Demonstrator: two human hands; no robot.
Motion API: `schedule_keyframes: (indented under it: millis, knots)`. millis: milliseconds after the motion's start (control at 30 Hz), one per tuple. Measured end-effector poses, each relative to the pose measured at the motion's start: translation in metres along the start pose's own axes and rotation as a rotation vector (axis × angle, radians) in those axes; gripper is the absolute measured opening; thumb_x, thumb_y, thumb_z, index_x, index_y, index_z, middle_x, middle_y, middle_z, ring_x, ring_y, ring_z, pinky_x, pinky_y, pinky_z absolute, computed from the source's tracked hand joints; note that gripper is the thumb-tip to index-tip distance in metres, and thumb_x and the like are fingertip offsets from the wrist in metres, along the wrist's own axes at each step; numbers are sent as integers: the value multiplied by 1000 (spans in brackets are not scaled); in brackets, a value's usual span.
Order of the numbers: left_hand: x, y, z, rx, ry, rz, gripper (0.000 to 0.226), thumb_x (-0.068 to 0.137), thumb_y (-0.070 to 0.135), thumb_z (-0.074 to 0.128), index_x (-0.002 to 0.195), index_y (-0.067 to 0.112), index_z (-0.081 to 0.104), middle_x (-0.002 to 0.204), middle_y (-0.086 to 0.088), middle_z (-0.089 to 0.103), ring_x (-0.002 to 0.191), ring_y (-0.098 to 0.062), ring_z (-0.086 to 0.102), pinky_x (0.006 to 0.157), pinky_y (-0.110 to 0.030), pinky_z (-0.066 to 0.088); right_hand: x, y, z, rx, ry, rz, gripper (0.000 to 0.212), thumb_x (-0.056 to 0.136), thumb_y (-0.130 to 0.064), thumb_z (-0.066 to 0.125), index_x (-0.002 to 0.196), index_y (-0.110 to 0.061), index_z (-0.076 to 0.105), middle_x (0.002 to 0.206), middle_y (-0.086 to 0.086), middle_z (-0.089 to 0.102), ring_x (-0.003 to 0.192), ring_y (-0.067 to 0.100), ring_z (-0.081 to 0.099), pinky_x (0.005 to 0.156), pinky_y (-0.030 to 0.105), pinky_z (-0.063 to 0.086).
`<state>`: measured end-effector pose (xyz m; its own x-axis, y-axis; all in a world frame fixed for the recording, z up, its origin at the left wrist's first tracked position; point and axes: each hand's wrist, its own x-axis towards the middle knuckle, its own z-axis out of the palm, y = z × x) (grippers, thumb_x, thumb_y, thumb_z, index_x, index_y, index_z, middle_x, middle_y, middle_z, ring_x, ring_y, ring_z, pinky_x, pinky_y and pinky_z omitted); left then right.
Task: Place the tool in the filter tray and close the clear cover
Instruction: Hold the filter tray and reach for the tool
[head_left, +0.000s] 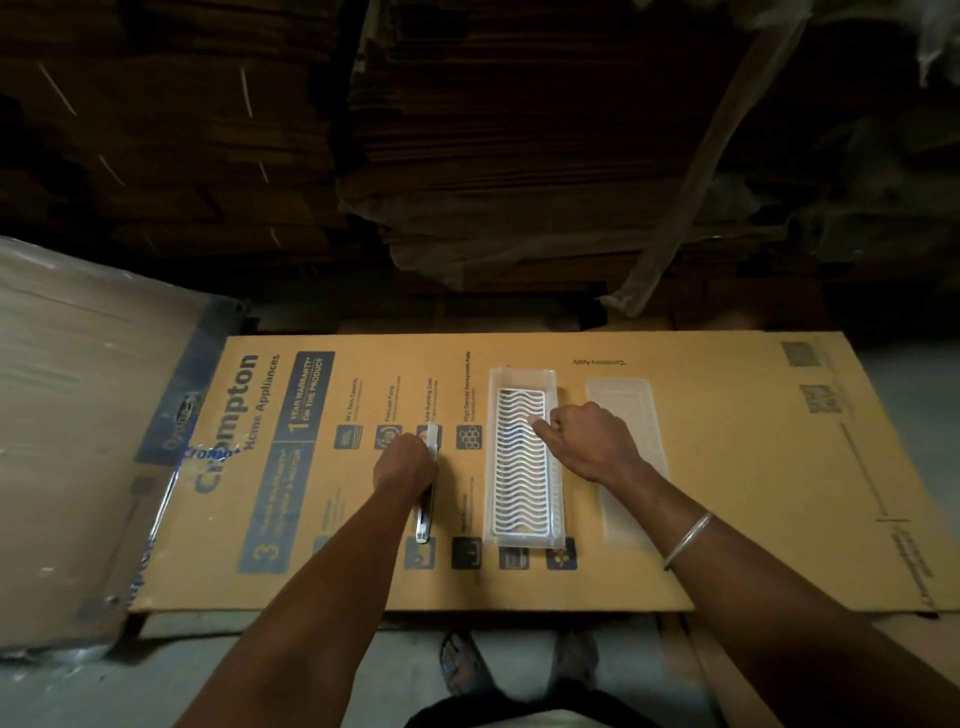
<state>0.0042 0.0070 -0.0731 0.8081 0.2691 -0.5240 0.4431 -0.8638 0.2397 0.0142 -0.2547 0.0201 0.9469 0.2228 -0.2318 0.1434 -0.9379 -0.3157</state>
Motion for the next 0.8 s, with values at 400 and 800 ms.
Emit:
schedule_keyframes:
  millis: [400,800]
  knots:
    - [4,5,25,-56,6,23,29,101,10,50,126,-4,53,123,-23,66,112,-39,67,82,-41,53,5,4,-2,4,24,-10,53,102,-59,37,59,-28,33,63,-7,41,68,22,50,66,35,43]
    - [-8,3,-21,-945,-28,273,23,93,11,74,92,11,51,78,-13,64,67,-20,64,68,-40,53,8,2,-4,64,103,-55,52,103,-63,31,63,-30,39,63,-7,45,62,20,51,58,34,41]
